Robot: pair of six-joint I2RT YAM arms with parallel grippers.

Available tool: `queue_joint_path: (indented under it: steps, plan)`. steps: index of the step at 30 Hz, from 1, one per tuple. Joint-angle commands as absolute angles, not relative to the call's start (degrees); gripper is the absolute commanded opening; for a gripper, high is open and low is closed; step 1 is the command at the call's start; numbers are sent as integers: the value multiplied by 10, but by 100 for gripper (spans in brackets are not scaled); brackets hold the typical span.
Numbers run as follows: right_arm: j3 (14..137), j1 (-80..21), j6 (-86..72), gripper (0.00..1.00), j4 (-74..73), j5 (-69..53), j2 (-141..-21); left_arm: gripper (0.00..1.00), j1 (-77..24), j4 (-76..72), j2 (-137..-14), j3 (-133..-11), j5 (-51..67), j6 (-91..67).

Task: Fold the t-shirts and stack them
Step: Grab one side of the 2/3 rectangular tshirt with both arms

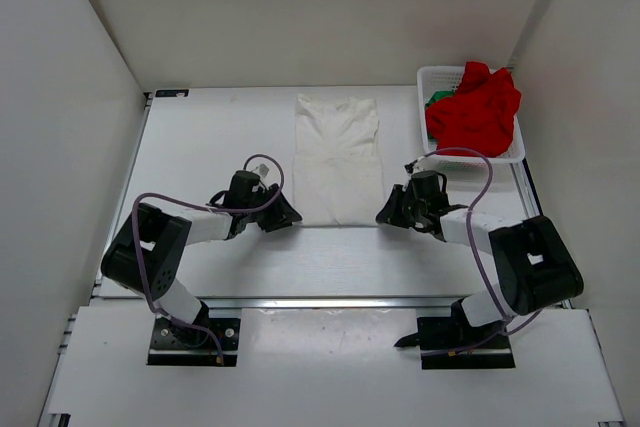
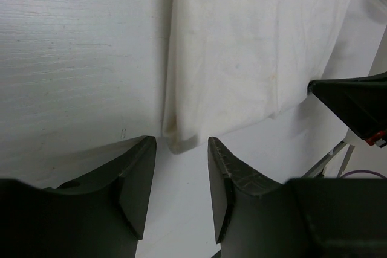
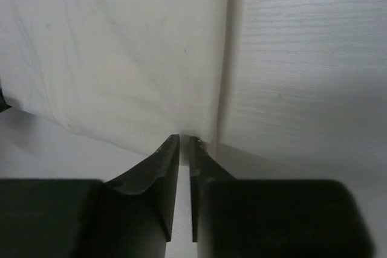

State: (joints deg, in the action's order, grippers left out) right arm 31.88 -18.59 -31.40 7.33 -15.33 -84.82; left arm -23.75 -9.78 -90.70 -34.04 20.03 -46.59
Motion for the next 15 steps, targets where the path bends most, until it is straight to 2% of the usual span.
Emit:
queue_joint_path:
  steps: [1,3,6,13,15]
  plan:
    - [298,-181,-302,14,89,-153,-797,50,-240,-85,-913,-325,184,-463]
    - [277,-177,-308,31,91,-151,-769,50,-240,-77,-911,-323,180,-460]
    - [254,-166,-315,40,90,-148,-741,48,-239,-78,-913,-323,177,-461]
    - [236,-155,-316,43,104,-159,-771,45,-258,-95,-935,-325,178,-470]
    - [248,-154,-312,42,107,-173,-796,41,-257,-105,-941,-320,187,-475]
